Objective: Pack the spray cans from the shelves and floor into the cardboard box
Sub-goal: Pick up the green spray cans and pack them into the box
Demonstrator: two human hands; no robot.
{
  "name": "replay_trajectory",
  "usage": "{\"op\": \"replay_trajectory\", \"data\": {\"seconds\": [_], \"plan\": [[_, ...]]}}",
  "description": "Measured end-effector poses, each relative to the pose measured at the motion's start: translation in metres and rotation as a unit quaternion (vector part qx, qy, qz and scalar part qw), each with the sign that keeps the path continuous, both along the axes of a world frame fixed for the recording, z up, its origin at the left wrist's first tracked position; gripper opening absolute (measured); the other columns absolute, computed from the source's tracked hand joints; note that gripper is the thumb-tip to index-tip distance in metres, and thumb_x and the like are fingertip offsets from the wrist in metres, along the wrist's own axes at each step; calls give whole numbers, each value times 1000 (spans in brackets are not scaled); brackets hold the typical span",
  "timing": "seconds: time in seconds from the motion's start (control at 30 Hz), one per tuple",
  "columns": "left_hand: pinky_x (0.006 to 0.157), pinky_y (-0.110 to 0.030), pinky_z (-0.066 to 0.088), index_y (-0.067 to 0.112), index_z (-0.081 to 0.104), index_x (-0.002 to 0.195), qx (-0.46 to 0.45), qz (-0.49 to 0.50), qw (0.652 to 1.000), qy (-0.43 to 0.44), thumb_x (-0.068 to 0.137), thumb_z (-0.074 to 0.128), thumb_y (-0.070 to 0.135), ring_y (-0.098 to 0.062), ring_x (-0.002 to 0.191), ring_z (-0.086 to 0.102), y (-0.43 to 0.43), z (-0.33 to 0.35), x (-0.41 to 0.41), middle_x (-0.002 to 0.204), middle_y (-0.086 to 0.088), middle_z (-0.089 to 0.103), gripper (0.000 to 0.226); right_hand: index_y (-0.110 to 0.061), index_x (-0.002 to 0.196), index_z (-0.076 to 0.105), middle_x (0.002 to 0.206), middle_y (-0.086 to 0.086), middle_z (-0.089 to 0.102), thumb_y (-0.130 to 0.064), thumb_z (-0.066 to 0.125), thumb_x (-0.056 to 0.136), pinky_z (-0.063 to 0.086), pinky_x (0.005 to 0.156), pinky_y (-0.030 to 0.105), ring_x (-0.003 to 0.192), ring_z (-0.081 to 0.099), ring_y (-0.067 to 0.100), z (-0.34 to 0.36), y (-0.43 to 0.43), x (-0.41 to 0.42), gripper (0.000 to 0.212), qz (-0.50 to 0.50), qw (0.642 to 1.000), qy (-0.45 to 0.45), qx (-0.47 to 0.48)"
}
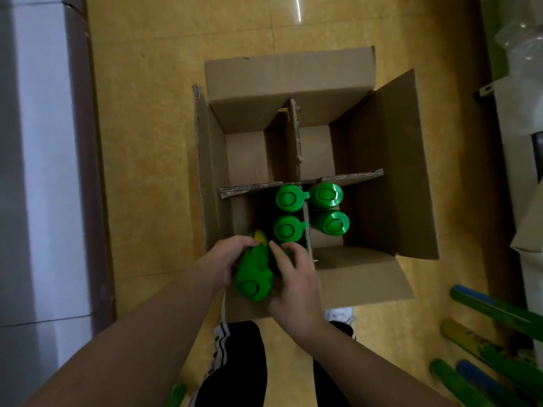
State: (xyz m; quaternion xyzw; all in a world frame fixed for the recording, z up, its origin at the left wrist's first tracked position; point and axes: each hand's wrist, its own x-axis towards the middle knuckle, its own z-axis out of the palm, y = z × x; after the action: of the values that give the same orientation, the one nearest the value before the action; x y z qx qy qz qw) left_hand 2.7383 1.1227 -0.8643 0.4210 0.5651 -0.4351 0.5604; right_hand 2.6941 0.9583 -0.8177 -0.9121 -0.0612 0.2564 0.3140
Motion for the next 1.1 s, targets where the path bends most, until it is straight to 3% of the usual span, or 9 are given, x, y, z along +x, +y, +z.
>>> {"op": "replay_trajectory", "data": {"seconds": [0.1,0.17,0.23,0.4,0.47,0.6,0.8,0.97,1.1], "plan": [[64,-39,60,2,63,114,71,-48,996,-33,81,76,12,-35,82,70,-16,-6,7,96,-20,71,37,-12,124,64,126,10,53,-2,67,72,52,94,46,117,51,23,-2,-37,8,53,-147,980,-130,24],[48,-30,54,1,62,109,85,-84,992,-35,85,72,9,-32,73,67,-23,-13,13,89,-20,68,27,-12,122,65,126,10,53,-1,71,77,51,95,48,117,49,21,-5,-58,24,46,-288,951,-111,-17],[44,-28,52,0,63,103,74,-102,992,-23,87,70,9,-32,69,68,-26,-22,16,88,-22,69,20,-15,129,60,129,8,50,-11,76,80,49,97,49,119,50,23,-9,-74,39,51,-342,934,-96,-49],[48,-32,54,-3,67,109,66,-95,993,-18,91,66,10,-31,67,66,-34,-49,13,86,-22,69,22,-25,154,29,153,1,37,-57,80,74,42,108,43,139,39,22,-33,-90,74,100,-259,963,29,-67],[51,-35,55,-3,66,112,76,-80,994,-24,92,65,9,-31,66,67,-36,-61,13,87,-22,70,23,-27,155,23,155,2,38,-60,84,68,44,109,45,140,41,23,-45,-89,86,111,-254,961,94,-54],[37,-35,52,-4,63,110,66,-36,997,-21,95,58,8,-29,49,66,-40,-67,12,84,-23,67,19,-20,147,40,137,6,57,-50,88,69,50,96,34,124,57,25,-65,-80,101,96,-281,951,129,-29],[46,-36,56,-3,62,117,45,-4,999,-20,89,59,11,-35,67,67,-40,-62,4,101,-29,69,32,-12,136,56,107,0,65,-30,87,75,34,63,0,91,57,7,-69,-77,105,71,-306,945,112,-6],[56,-43,59,0,61,118,52,-7,998,-32,84,66,10,-37,69,71,-40,-61,7,101,-29,71,36,-13,138,55,107,-2,64,-29,86,76,41,70,7,93,59,8,-68,-75,102,71,-310,944,113,9],[43,-35,54,-2,65,100,91,-90,991,-29,81,70,0,-31,53,68,-38,-60,18,82,-25,71,20,-15,141,50,119,2,64,-35,88,75,50,89,22,112,63,18,-68,-72,101,79,-297,947,123,22]]}}
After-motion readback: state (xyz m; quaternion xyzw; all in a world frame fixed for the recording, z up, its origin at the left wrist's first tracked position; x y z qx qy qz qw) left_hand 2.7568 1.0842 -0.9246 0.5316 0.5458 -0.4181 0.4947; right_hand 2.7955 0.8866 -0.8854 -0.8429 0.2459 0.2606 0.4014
